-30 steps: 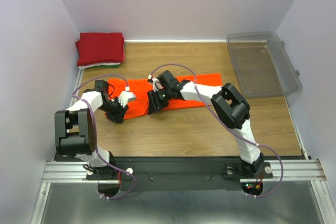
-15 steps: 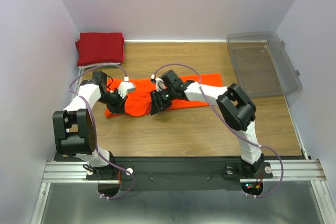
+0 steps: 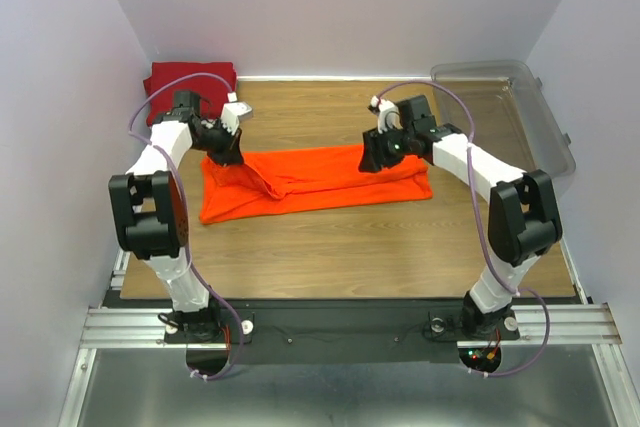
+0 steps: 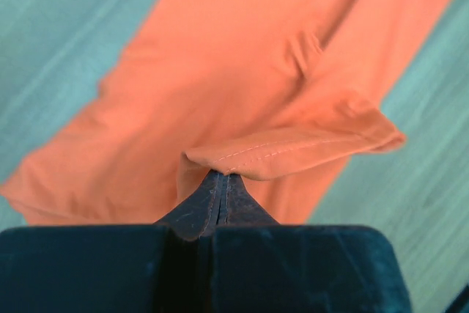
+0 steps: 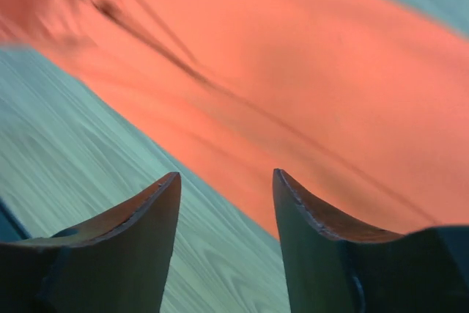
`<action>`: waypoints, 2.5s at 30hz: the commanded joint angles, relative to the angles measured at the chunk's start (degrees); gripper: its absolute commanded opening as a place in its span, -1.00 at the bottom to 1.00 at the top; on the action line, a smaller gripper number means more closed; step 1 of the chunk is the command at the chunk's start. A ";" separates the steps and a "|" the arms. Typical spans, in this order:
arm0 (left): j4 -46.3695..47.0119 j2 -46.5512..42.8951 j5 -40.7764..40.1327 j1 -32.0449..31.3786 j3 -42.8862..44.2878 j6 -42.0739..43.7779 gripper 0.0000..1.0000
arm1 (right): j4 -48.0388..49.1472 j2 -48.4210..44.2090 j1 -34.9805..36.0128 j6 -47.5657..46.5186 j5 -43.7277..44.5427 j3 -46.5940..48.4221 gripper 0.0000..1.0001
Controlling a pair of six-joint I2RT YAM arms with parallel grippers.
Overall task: Fold and stack the t-shirts
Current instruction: Fold the tshirt
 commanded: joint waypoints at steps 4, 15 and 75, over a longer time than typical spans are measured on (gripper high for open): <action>8.87 7.91 3.76 0.49 10.59 -10.44 -1.00 | -8.49 -6.72 -2.92 -14.83 6.40 -6.12 0.00; 13.37 15.83 0.43 2.60 14.55 -14.57 -1.00 | -9.28 -7.26 -6.27 -21.51 14.84 -8.42 -0.50; 14.86 16.71 2.45 3.30 10.68 -14.93 -0.98 | 7.76 48.12 13.77 11.88 -10.65 56.89 0.14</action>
